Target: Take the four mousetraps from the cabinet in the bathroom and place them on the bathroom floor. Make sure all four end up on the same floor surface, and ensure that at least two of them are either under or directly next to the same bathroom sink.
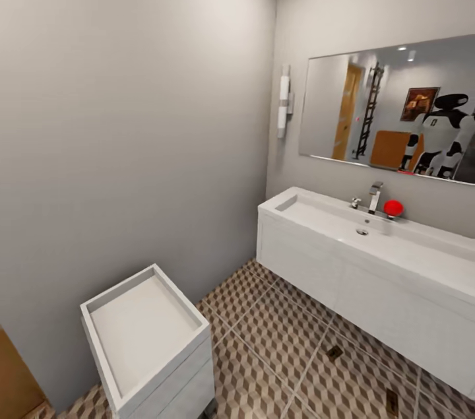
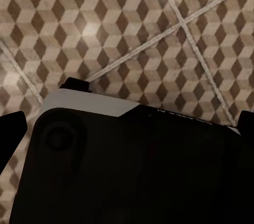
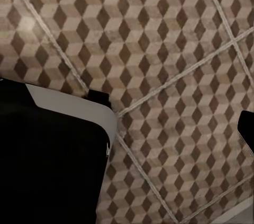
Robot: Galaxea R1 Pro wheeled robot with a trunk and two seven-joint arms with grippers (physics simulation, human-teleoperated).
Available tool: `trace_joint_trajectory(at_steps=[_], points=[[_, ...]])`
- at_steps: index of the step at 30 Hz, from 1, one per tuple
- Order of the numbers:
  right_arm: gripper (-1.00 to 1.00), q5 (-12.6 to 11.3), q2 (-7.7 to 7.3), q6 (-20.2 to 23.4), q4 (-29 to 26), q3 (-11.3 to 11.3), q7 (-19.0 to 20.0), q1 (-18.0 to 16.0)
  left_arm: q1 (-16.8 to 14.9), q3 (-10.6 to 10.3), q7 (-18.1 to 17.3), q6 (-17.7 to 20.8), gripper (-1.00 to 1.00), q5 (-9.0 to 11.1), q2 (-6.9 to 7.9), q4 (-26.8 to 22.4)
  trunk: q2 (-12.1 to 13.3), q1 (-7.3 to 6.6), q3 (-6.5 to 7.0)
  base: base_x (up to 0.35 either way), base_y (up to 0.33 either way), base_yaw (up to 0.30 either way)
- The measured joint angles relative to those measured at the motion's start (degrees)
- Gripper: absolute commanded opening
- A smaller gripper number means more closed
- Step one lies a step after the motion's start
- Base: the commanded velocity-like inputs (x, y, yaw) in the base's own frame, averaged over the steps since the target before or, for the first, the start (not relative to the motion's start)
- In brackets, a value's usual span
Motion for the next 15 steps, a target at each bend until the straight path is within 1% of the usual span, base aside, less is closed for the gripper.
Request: trace_joint_trajectory(at_steps=[15], points=[[1.00,0.00,0.00,0.25,0.00,0.00,0.04,0.00,0.00,0.00,0.00,0.15,1.00,0.05,-0.01,0.04,0.00,0.00,0.00,0.000,0.000,0.300]])
